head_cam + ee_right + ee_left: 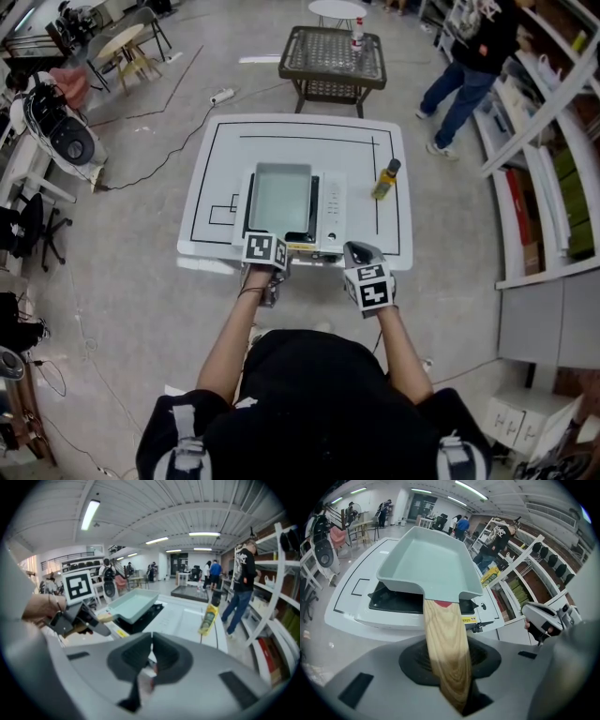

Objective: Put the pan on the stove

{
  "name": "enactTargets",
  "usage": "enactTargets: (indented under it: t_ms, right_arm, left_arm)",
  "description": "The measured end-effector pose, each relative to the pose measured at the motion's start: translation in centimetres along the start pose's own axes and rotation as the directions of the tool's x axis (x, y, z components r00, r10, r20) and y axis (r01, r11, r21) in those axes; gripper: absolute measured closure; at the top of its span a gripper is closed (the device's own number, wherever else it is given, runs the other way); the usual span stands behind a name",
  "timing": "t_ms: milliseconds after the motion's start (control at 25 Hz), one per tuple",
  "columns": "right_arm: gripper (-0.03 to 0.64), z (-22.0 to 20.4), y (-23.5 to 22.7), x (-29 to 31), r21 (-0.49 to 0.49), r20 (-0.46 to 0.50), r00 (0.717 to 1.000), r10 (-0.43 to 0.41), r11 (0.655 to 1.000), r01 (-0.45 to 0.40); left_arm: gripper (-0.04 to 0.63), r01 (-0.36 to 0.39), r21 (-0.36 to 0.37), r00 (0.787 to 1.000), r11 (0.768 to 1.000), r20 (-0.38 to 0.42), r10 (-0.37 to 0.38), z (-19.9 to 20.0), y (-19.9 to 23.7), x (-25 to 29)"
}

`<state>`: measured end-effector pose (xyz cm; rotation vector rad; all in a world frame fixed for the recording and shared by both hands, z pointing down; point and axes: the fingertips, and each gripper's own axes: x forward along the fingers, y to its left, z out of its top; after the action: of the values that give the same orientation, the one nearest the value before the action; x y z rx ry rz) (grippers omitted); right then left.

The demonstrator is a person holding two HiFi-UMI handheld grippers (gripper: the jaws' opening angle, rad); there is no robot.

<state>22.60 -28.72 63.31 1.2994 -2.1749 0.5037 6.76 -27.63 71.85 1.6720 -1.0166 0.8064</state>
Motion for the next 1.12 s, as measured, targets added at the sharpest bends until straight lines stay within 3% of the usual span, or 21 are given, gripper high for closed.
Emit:
enactTargets:
  t_ms: [440,600,1120]
  right_arm:
    - [0.581,0.1,0.8,0.6,0.019,-0.012,1.000,0.003,1.000,-0.003]
    - [0.581,0.4,1.4,1.0,0.019,-0.013,1.000,0.006,1.000,-0.006]
    - [0.581,2.1,2.2,1.2,0.028,0.002,0.999,-0.032,0.999,0.032]
  left_arm:
    - [0.383,-0.020,0.052,1.000,0.998,0.009,0.019,1.4,0.2,-2.0]
    - [0.375,-0.050,0.085,0.998,0.995,0.041,0.047,1.7,0.4,-2.6]
    - [0.368,0.003,0.123,0.997,0.992,0.072,-0.012,2.0,0.0,-5.1]
